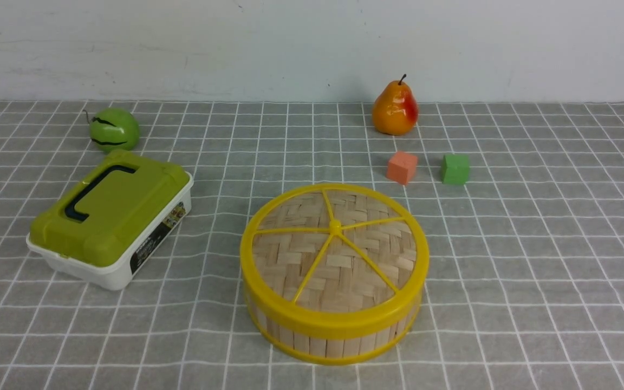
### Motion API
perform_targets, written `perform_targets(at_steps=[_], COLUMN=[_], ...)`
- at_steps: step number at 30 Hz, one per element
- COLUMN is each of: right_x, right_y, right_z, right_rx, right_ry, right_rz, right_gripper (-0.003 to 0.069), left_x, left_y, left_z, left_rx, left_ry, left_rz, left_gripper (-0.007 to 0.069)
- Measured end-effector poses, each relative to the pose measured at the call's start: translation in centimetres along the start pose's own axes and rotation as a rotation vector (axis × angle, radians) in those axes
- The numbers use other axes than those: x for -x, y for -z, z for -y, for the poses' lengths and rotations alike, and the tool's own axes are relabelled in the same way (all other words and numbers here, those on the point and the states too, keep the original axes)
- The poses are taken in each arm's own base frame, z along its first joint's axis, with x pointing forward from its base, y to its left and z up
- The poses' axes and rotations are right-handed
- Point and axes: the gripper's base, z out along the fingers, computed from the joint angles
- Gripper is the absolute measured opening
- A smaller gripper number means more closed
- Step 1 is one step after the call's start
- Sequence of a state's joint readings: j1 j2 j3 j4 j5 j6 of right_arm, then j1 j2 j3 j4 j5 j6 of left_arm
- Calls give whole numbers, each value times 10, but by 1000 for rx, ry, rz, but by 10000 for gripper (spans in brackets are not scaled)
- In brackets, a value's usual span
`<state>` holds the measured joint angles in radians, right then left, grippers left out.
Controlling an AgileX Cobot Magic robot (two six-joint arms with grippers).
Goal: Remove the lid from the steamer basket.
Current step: Use the right arm to lift the lid of the steamer
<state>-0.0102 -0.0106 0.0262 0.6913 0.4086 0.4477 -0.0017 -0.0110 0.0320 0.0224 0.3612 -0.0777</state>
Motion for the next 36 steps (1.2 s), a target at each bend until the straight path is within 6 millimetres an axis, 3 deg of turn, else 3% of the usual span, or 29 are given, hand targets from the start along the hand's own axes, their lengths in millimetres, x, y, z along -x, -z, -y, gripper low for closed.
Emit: perform_targets(at_steps=[5,8,12,14,16,22,23,24,26,29,32,36], right_x=[1,6,29,37,53,95,94,105,110,123,120,100], right_y=[0,4,13,12,8,-23,-26,-36,-44,-77,-105,-133], right_z=[0,-10,-58,-77,-108,-184,-183,-200,-208,-227,-236,-249], right_rx=[0,22,7,-22,-78,-142,-148,-143,-146,-151,-142,-138], right_ry=[99,175,427,513,684,1108,1107,1140,1144,1146,1169,1249], right_rz=[8,31,40,1,-83,-429,-451,-510,-549,-675,-764,-850], right_gripper=[239,211,36,4,-18,-20,-20,-17,-14,-6,-2,0], left_x=[0,0,0,0,0,0,0,0,0,0,0,0], left_y=[0,0,0,0,0,0,0,0,0,0,0,0], left_z=[0,0,0,0,0,0,0,0,0,0,0,0], left_rx=[1,1,1,1,1,1,1,1,1,1,1,1], left_ry=[-3,-3,-4,-4,-4,-4,-4,-4,-4,-4,-4,-4], left_rz=[0,0,0,0,0,0,0,0,0,0,0,0], left_gripper=[239,239,239,239,239,239,239,239,239,239,239,239])
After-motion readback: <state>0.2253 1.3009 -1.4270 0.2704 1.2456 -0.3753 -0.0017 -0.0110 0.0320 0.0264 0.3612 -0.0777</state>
